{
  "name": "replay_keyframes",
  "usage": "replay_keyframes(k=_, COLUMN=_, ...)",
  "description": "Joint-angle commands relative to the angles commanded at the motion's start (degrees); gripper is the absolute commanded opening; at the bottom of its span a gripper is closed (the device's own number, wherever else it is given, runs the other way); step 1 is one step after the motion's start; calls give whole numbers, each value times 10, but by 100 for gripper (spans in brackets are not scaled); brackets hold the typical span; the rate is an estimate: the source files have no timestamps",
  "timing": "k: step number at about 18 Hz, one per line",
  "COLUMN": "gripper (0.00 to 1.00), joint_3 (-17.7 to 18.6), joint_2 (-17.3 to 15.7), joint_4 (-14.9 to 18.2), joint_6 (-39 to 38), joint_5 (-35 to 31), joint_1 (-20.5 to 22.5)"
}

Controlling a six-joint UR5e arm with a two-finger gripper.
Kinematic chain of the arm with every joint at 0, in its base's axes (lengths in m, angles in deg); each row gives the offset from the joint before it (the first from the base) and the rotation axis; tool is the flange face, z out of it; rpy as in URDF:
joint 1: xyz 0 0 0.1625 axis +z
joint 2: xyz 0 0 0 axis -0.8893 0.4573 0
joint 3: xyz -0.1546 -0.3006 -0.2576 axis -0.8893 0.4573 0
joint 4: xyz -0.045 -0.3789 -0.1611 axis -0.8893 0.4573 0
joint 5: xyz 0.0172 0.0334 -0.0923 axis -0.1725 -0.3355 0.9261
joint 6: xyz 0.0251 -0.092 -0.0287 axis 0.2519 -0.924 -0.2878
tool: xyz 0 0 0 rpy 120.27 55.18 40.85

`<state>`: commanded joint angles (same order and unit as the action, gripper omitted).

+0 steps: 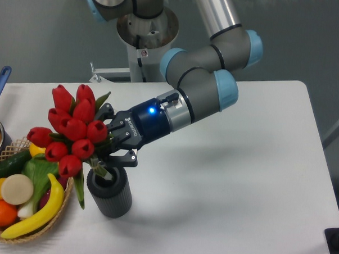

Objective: Insert the flowers into the vase
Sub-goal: 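Lower the tulip stems into the vase opening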

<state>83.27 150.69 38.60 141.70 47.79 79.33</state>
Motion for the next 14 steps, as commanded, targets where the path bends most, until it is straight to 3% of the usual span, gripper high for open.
replay_keyframes(k=7, gripper=33, joint_3=7, joint_2=25, joint_4=0, joint_6=1, joint_5=-4, joint_1=-3)
replay_keyframes(k=14, gripper=33, joint_3=41, joint_2=29, joint_4=0, joint_6=36, joint_5=-4, joint_1=1)
